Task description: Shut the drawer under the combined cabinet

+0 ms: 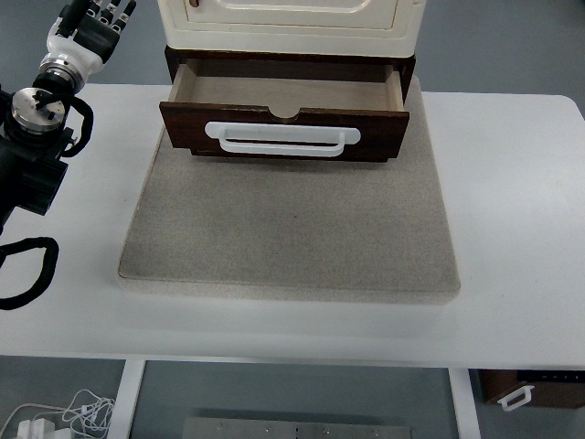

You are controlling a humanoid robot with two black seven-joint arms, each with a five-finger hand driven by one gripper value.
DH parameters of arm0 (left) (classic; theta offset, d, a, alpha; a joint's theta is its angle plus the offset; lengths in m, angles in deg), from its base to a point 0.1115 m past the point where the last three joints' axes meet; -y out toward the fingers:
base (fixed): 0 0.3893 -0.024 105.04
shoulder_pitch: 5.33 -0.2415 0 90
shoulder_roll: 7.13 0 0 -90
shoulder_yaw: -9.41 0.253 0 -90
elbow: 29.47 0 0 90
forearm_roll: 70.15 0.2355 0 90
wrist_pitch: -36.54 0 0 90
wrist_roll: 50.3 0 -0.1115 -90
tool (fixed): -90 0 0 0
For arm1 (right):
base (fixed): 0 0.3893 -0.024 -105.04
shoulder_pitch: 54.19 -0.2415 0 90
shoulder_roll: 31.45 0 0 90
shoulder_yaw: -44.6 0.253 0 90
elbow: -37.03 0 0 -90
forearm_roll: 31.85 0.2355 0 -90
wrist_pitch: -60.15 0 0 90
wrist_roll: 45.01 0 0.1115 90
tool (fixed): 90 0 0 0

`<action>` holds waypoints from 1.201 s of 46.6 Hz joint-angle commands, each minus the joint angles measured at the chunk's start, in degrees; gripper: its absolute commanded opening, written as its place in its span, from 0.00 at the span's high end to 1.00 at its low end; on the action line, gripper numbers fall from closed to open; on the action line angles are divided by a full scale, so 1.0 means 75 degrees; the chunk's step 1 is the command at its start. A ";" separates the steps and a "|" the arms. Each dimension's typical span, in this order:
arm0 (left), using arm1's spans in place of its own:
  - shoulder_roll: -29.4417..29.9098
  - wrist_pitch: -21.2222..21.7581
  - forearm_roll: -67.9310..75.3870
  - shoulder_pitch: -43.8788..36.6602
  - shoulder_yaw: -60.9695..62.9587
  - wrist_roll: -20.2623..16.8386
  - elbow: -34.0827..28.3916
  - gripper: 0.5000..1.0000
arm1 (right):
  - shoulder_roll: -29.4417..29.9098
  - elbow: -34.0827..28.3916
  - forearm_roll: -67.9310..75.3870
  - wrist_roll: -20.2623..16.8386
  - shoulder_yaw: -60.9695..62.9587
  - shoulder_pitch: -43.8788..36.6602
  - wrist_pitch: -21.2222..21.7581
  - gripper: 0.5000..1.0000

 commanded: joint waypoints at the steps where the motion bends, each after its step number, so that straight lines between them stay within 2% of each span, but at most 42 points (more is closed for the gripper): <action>1: -0.0012 -0.0011 0.0044 -0.0030 -0.0002 -0.0012 0.0029 0.00 | 0.0000 0.0000 0.0000 0.0008 0.0000 0.0000 0.0000 0.10; 14: 0.0035 -0.0058 0.0056 0.0123 -0.0002 -0.0024 0.0041 0.00 | 0.0000 0.0000 0.0000 -0.0004 0.0000 0.0000 0.0000 0.10; 37: 0.0972 -0.0081 0.0067 0.1036 0.0350 -0.0082 0.0111 0.00 | 0.0000 0.0000 0.0000 0.0008 0.0000 0.0000 0.0000 0.10; 56: 0.1945 -0.0093 0.0325 0.1611 0.0889 -0.0223 0.1306 0.00 | 0.0000 0.0000 0.0000 -0.0004 0.0000 0.0000 0.0000 0.10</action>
